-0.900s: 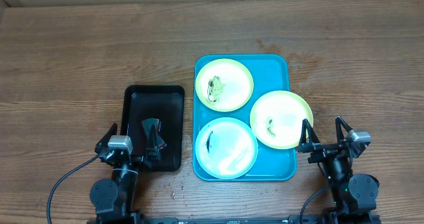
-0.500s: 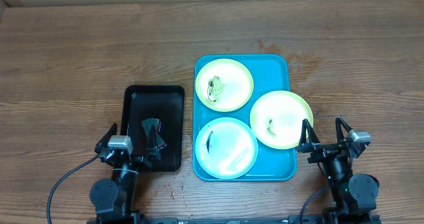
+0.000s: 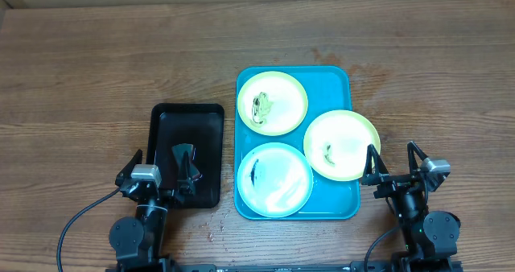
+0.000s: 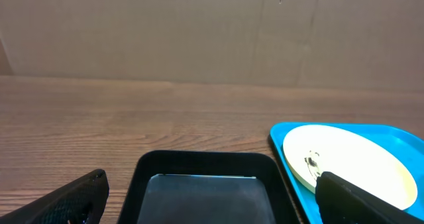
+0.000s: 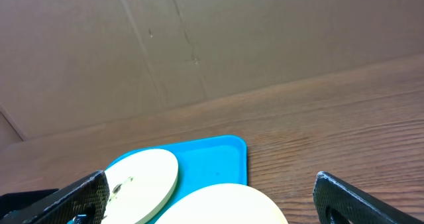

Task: Clean dirty plates on tray and stack at the side

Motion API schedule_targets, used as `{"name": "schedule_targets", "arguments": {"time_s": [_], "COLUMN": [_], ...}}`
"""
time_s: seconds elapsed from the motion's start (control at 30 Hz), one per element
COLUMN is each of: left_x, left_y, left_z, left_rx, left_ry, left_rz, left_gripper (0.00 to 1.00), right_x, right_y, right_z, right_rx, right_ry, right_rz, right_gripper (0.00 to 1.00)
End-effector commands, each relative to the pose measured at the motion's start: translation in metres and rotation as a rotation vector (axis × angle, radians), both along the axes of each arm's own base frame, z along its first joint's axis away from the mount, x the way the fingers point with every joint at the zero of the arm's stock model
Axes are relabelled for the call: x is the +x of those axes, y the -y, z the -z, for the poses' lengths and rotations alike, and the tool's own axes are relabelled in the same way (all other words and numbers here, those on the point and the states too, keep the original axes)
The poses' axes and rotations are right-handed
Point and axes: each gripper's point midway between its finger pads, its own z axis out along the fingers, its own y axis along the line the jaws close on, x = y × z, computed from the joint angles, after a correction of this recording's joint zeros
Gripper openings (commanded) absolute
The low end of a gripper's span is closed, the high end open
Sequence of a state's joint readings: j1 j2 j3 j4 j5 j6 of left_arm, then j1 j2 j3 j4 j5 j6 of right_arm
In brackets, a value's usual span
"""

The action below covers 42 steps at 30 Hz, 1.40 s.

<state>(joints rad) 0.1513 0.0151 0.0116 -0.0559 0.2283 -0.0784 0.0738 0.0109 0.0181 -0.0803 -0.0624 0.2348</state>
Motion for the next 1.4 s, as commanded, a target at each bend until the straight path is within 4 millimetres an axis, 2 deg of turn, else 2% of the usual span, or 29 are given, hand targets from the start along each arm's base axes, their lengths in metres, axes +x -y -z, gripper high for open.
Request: {"name": "schedule_targets", "arguments": {"time_s": [0.0, 1.13, 1.27, 1.37], "left_x": [0.0, 0.0, 0.0, -0.001], "left_y": [0.0, 0.0, 0.002, 0.013], "left_z": [0.001, 0.001, -0.017, -0.016], "left_rx": [-0.014, -0.014, -0.004, -0.006], "left_ry": [0.004, 0.004, 0.076, 0.072], "left_rz": [-0.001, -0.001, 0.013, 0.078], "left_gripper": [1.0, 1.0, 1.0, 1.0], "right_x": [0.0, 0.0, 0.001, 0.001], "right_y": [0.001, 0.001, 0.009, 0.007], "right_z": [0.003, 0.003, -0.014, -0.011], "right_rx": [-0.004, -0.004, 0.003, 0.01], "right_ry": [-0.001, -0.001, 0.067, 0.054], "right_rz": [0.005, 0.005, 0.054, 0.043], "right_gripper": [1.0, 1.0, 1.0, 1.0]}}
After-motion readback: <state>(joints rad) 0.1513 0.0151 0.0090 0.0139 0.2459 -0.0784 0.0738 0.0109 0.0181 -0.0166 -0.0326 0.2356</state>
